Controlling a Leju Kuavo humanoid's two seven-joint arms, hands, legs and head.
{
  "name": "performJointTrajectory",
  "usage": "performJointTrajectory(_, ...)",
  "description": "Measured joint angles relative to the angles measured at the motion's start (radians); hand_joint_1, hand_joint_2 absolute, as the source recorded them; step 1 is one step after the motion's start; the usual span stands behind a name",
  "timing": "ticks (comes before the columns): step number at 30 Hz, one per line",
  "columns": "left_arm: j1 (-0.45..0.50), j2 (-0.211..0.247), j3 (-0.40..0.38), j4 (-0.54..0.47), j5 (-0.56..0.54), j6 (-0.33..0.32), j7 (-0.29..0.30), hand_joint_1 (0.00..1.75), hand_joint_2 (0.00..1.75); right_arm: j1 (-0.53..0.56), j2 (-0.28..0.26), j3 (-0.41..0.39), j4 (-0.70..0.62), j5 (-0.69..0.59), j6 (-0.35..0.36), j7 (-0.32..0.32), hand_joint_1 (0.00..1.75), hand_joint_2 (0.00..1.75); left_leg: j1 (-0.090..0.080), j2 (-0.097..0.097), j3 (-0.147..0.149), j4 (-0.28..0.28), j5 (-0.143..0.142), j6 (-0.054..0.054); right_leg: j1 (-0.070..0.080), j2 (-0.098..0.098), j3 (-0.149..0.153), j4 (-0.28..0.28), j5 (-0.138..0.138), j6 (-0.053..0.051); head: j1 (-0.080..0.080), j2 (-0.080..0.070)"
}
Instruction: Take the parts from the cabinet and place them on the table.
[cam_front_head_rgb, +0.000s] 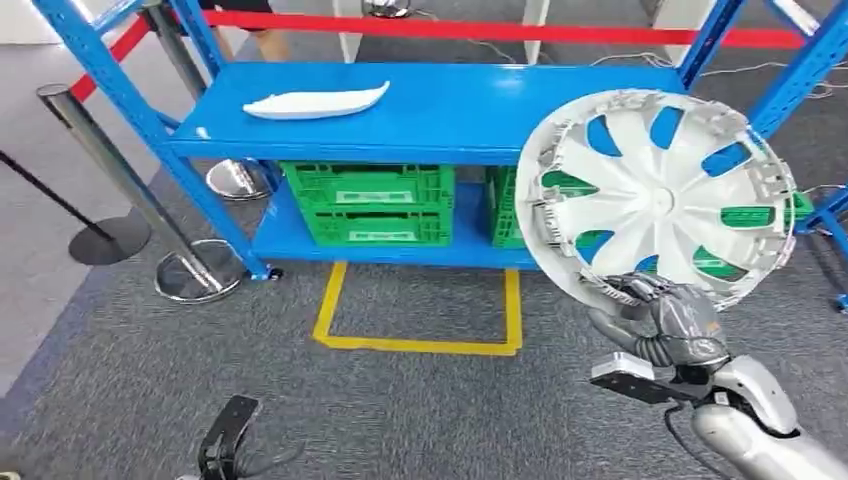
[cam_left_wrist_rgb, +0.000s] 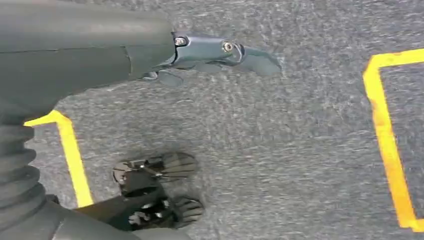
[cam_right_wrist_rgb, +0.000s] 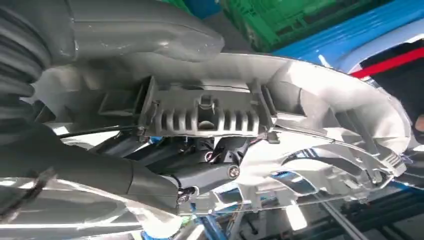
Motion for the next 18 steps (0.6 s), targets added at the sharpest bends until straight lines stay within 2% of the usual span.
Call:
performJointTrajectory(1, 0.002, 0.001, 0.0, 0.0, 0.0, 0.0, 0.002, 0.0, 1.75, -0.001, 0.0, 0.0, 0.0, 0.0, 0.0, 0.0, 1.75, 1.75, 0.0, -0.009, -0.003, 0.001, 0.001, -0.003, -0.001, -0.01, 0.0, -0.001, 0.003, -0.005, -0.001, 0.0)
performJointTrajectory(2, 0.003, 0.006, 0.0, 0.0, 0.0, 0.001, 0.003, 0.0, 1.75, -0.002, 0.0, -0.001, 0.0, -0.001, 0.0, 0.0, 1.75, 1.75, 0.001, 0.007, -0.007, 0.007, -0.009, -0.009, -0.007, -0.022, 0.001, -0.005, 0.006, -0.013, 0.0, 0.0)
performJointTrajectory(3, 0.002, 0.004, 0.0, 0.0, 0.0, 0.002, 0.004, 0.0, 1.75, -0.001, 0.0, -0.003, 0.0, -0.002, 0.0, 0.001, 1.75, 1.75, -0.002, 0.043, -0.02, 0.037, -0.034, -0.018, -0.006, -0.032, 0.001, -0.005, 0.006, -0.019, -0.005, 0.0)
performJointTrajectory(4, -0.001, 0.004, 0.0, 0.0, -0.001, 0.002, 0.006, 0.0, 1.75, -0.001, 0.0, -0.003, 0.0, -0.002, 0.0, 0.001, 1.75, 1.75, 0.001, 0.062, -0.05, 0.105, -0.073, -0.026, -0.005, -0.044, 0.0, -0.005, 0.006, -0.022, -0.01, 0.0)
performJointTrajectory(6, 0.001, 0.002, 0.0, 0.0, -0.001, 0.002, 0.006, 0.0, 1.75, -0.001, 0.0, -0.005, 0.0, -0.001, 0.0, 0.0, 1.75, 1.75, 0.01, 0.076, -0.124, 0.276, -0.144, -0.034, -0.003, -0.067, -0.001, -0.005, 0.006, -0.023, -0.01, 0.0)
performJointTrajectory(7, 0.003, 0.002, 0.0, 0.0, -0.001, 0.002, 0.007, 0.0, 1.75, -0.001, 0.0, -0.006, 0.0, -0.002, 0.0, 0.0, 1.75, 1.75, 0.012, 0.077, -0.142, 0.32, -0.152, -0.035, -0.003, -0.077, -0.001, -0.005, 0.006, -0.023, -0.009, 0.0)
performJointTrajectory(8, 0.004, 0.002, 0.0, 0.0, -0.002, 0.002, 0.007, 0.0, 1.75, -0.001, 0.0, -0.006, 0.001, -0.002, 0.0, 0.0, 1.75, 1.75, 0.013, 0.077, -0.138, 0.316, -0.139, -0.035, -0.003, -0.088, 0.0, -0.005, 0.005, -0.023, -0.009, 0.0)
performJointTrajectory(9, 0.004, 0.002, 0.0, 0.0, -0.003, 0.002, 0.007, 0.0, 1.75, -0.001, 0.0, -0.006, 0.001, -0.002, 0.0, 0.0, 1.75, 1.75, 0.013, 0.079, -0.115, 0.268, -0.105, -0.033, -0.002, -0.099, 0.0, -0.005, 0.005, -0.023, -0.01, 0.0)
performJointTrajectory(10, 0.004, 0.002, 0.0, 0.0, -0.004, 0.003, 0.007, 0.0, 1.75, -0.001, 0.0, -0.006, 0.001, -0.003, 0.0, 0.0, 1.75, 1.75, 0.013, 0.085, -0.075, 0.187, -0.063, -0.028, -0.001, -0.109, 0.002, -0.005, 0.004, -0.023, -0.01, 0.0)
performJointTrajectory(11, 0.003, 0.003, 0.001, 0.0, -0.005, 0.004, 0.007, 0.0, 1.75, -0.001, 0.0, -0.007, 0.001, -0.003, 0.0, 0.0, 1.75, 1.75, 0.009, 0.103, -0.022, 0.082, -0.016, -0.019, -0.001, -0.121, 0.005, -0.005, 0.003, -0.022, -0.01, 0.0)
performJointTrajectory(12, 0.002, 0.004, 0.001, 0.0, -0.008, 0.005, 0.007, 0.0, 1.75, -0.001, 0.0, -0.009, 0.0, -0.003, 0.0, -0.001, 1.75, 1.75, 0.001, 0.145, 0.008, 0.018, -0.007, -0.01, 0.0, -0.13, 0.007, -0.006, 0.001, -0.02, -0.009, 0.0)
performJointTrajectory(13, -0.001, 0.004, 0.001, 0.0, -0.01, 0.006, 0.007, 0.0, 1.75, -0.001, 0.0, -0.01, 0.0, -0.003, 0.0, -0.002, 1.75, 1.75, -0.01, 0.155, 0.014, 0.003, -0.018, -0.005, 0.008, -0.14, 0.004, -0.004, -0.001, -0.015, -0.01, 0.0)
performJointTrajectory(15, 0.001, 0.004, 0.001, 0.0, -0.01, 0.008, 0.007, 0.0, 1.75, -0.001, 0.0, -0.011, 0.0, -0.003, 0.0, -0.004, 1.75, 1.75, -0.011, 0.135, 0.005, 0.005, -0.017, 0.0, 0.008, -0.162, 0.005, -0.007, -0.001, -0.008, -0.007, 0.0)
performJointTrajectory(16, 0.004, 0.005, 0.001, 0.0, -0.01, 0.008, 0.008, 0.0, 1.75, -0.002, 0.0, -0.011, 0.0, -0.003, 0.0, -0.006, 1.75, 1.75, -0.012, 0.123, 0.003, 0.003, -0.016, 0.006, 0.007, -0.175, 0.01, -0.013, 0.001, -0.001, -0.009, 0.0)
performJointTrajectory(17, 0.005, 0.006, 0.002, 0.0, -0.011, 0.008, 0.008, 0.0, 1.75, -0.001, 0.0, -0.011, 0.0, -0.004, 0.0, -0.006, 1.75, 1.75, -0.002, 0.11, 0.013, -0.016, -0.004, 0.017, 0.005, -0.172, 0.007, -0.012, -0.008, 0.007, -0.007, 0.0)
performJointTrajectory(18, 0.004, 0.003, 0.002, 0.0, -0.011, 0.008, 0.008, 0.0, 1.75, -0.001, 0.0, -0.012, 0.0, -0.006, 0.0, -0.006, 1.75, 1.75, -0.001, 0.099, 0.014, -0.023, 0.0, 0.02, 0.0, -0.112, -0.002, 0.006, -0.025, 0.008, -0.003, 0.0)
